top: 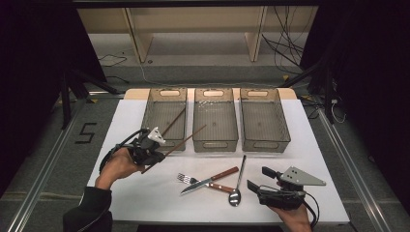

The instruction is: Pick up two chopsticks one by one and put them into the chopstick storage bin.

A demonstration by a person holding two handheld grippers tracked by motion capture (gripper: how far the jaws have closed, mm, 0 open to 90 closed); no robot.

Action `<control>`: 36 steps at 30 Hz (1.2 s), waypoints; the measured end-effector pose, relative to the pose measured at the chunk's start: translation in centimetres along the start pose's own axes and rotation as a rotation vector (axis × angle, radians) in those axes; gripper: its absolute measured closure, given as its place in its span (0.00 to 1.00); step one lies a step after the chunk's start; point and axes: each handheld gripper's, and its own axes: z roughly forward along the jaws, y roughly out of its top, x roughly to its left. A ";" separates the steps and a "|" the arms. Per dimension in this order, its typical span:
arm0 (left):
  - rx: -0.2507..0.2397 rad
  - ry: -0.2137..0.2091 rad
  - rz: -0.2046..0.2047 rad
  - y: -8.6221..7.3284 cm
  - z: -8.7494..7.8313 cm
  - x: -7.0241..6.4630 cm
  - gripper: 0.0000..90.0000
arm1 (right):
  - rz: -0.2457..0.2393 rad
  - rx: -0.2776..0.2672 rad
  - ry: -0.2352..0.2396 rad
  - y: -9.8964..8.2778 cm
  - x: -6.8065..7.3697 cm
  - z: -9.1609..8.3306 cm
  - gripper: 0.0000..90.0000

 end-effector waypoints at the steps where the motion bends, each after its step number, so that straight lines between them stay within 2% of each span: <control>1: -0.008 0.011 -0.016 0.0 -0.1 0.2 0.94 | 0.000 0.000 0.000 0.0 0.0 0.0 0.28; 5: -0.048 0.028 -0.078 0.3 -0.6 0.9 0.94 | 0.000 0.002 -0.001 0.0 0.0 0.0 0.28; 13: -0.090 0.052 -0.160 0.8 -1.3 3.0 0.94 | 0.004 0.001 -0.002 0.0 0.0 0.1 0.28; 22: -0.148 0.076 -0.216 1.3 -1.8 5.2 0.94 | 0.004 -0.002 -0.001 0.0 -0.1 0.1 0.28; 32: -0.173 0.153 -0.259 2.6 -1.8 7.5 0.94 | 0.007 -0.001 0.000 0.0 -0.1 0.1 0.28; 36: -0.180 0.166 -0.277 3.3 -1.3 8.4 0.94 | 0.007 -0.002 -0.001 0.0 -0.1 0.1 0.28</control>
